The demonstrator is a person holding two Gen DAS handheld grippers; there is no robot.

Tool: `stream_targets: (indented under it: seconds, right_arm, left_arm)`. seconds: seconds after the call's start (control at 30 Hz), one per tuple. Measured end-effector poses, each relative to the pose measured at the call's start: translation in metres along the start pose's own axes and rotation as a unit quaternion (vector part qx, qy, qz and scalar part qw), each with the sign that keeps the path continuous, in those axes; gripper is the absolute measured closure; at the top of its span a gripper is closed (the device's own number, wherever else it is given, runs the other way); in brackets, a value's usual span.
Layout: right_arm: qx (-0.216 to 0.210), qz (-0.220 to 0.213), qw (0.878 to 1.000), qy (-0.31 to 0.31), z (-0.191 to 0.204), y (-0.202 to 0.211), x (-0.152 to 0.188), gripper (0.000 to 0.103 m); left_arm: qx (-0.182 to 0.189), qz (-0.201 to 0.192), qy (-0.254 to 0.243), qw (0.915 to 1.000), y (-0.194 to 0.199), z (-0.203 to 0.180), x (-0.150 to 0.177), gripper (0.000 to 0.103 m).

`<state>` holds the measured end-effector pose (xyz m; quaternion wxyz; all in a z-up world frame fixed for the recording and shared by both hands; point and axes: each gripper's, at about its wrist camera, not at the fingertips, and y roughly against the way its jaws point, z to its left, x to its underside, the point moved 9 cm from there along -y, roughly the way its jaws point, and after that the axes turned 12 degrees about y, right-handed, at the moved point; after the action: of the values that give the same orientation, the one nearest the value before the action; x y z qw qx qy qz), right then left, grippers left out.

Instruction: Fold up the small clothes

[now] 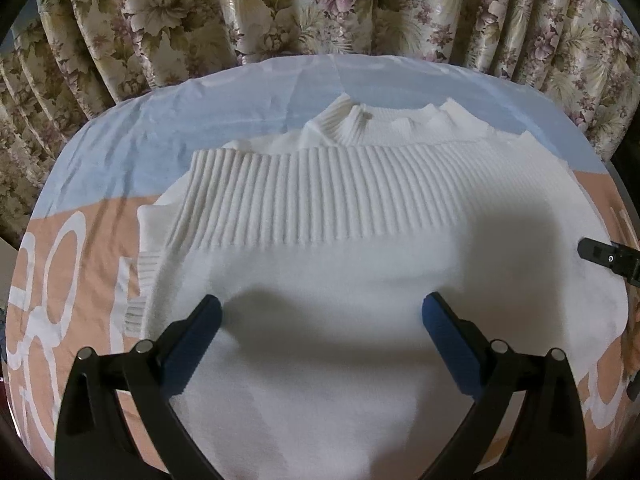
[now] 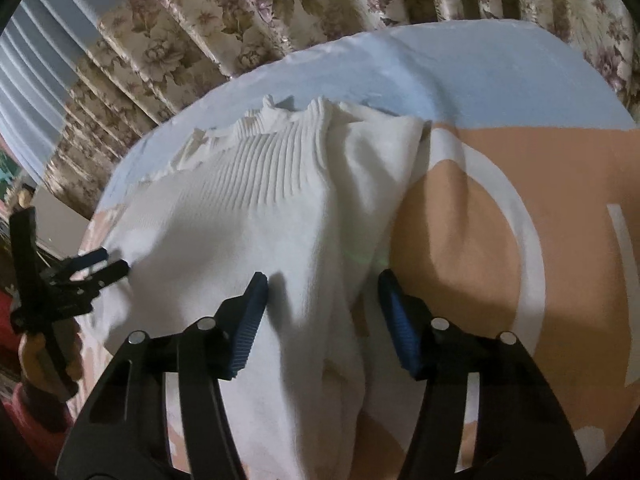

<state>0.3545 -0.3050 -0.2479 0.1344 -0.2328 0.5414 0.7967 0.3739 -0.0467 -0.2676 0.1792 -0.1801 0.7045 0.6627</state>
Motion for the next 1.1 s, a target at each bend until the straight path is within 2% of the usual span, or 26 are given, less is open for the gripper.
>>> stream_targets:
  seconds: [0.13, 0.2, 0.23, 0.37, 0.43, 0.5, 0.63, 0.83, 1.1]
  right_arm:
    - [0.043, 0.019, 0.997, 0.065, 0.011, -0.016, -0.013, 0.033]
    - [0.063, 0.030, 0.993, 0.095, 0.015, -0.021, -0.015, 0.035]
    - [0.067, 0.034, 0.992, 0.103, 0.016, -0.023, -0.016, 0.044]
    - [0.070, 0.046, 0.989, 0.125, 0.024, -0.023, -0.019, 0.063]
    - [0.078, 0.051, 0.986, 0.136, 0.031, -0.023, -0.021, 0.077]
    - [0.104, 0.053, 0.981, 0.155, 0.037, -0.022, -0.024, 0.081]
    - [0.146, 0.055, 0.975, 0.161, 0.043, -0.017, -0.025, 0.083]
    - [0.228, 0.050, 0.958, 0.169, 0.058, -0.007, -0.032, 0.083]
    - [0.263, 0.049, 0.956, 0.118, 0.070, 0.000, -0.039, 0.084]
  left_arm:
    - [-0.013, 0.002, -0.011, 0.9999, -0.001, 0.002, -0.001, 0.002]
    - [-0.020, 0.001, -0.017, 0.9997, 0.000, 0.004, -0.001, 0.002]
    - [-0.023, 0.001, -0.019, 0.9996, 0.000, 0.005, -0.001, 0.002]
    - [-0.029, 0.006, -0.021, 0.9993, -0.001, 0.012, 0.000, 0.002]
    - [-0.027, 0.011, -0.020, 0.9994, -0.003, 0.013, 0.000, 0.002]
    - [-0.029, 0.009, -0.026, 0.9992, -0.005, 0.011, 0.001, 0.002]
    - [-0.033, 0.007, -0.036, 0.9988, -0.008, 0.009, 0.000, 0.002]
    - [-0.035, 0.003, -0.037, 0.9987, -0.011, 0.009, -0.001, 0.001]
    - [-0.036, -0.001, -0.042, 0.9985, -0.012, 0.008, -0.002, 0.001]
